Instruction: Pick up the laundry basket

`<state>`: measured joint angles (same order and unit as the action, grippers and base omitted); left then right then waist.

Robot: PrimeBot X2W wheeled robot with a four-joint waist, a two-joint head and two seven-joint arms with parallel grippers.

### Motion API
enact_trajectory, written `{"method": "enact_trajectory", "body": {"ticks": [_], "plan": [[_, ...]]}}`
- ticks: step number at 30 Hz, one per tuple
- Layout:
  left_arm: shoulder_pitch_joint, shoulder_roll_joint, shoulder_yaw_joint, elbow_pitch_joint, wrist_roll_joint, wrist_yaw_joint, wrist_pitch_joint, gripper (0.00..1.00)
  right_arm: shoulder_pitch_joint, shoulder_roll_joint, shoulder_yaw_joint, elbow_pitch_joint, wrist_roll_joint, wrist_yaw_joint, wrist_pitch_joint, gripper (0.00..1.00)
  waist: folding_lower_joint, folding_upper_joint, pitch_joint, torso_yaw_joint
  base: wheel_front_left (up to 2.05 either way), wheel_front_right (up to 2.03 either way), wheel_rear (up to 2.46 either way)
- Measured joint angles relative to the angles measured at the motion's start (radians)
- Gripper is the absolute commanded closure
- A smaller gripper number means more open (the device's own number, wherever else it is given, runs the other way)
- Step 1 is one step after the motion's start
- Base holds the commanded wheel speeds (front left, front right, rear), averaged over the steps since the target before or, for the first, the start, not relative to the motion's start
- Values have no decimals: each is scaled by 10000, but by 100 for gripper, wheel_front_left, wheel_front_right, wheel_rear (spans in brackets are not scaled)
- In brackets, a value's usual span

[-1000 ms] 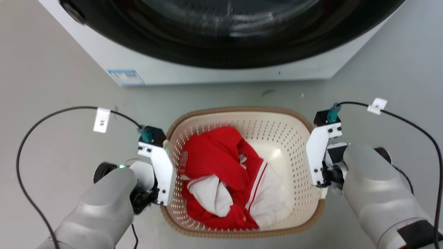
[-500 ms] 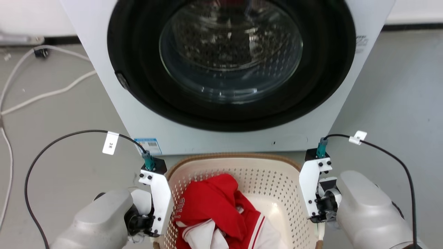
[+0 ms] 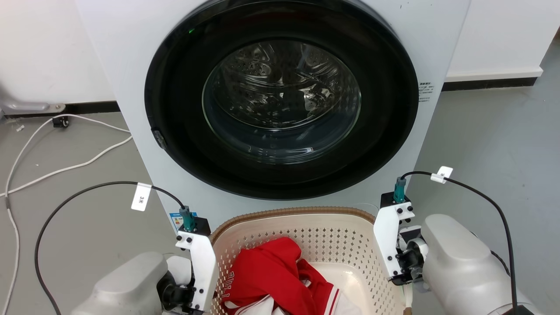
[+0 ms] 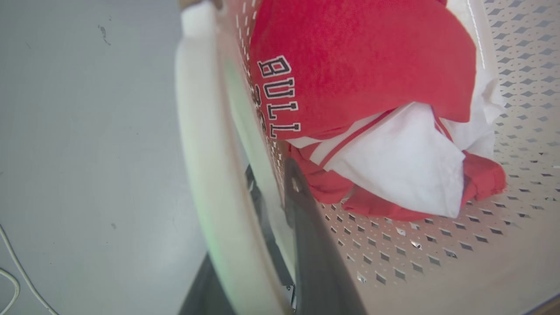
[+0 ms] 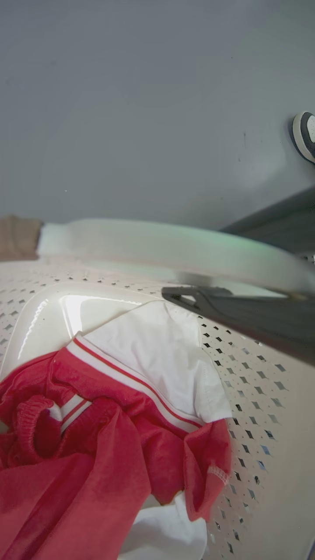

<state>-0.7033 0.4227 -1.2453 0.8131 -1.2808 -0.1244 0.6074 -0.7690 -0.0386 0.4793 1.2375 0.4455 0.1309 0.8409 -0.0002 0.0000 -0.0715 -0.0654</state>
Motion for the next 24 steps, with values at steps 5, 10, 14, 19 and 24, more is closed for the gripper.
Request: {"method": "enact_trajectory", "body": {"ticks": [5,10,14,19,24], "plan": [[26,-134,-59,132,-71,12,63,100,0,-23,174,-132,73,0,128,100,1,0,-79,46,0,0,0],[26,-201,-115,161,-86,15,161,100,20,-54,290,-157,134,0,132,100,2,0,-138,92,0,0,0],[25,-201,-148,163,-86,15,228,100,64,-56,339,-159,203,0,132,100,2,0,-154,115,0,0,0],[24,-219,-180,176,-167,15,301,100,105,-56,345,-77,205,0,79,100,2,0,-191,131,0,0,0],[17,-226,-205,194,-173,15,408,100,130,-52,355,-19,234,0,48,100,3,0,-188,126,0,0,0]]}}
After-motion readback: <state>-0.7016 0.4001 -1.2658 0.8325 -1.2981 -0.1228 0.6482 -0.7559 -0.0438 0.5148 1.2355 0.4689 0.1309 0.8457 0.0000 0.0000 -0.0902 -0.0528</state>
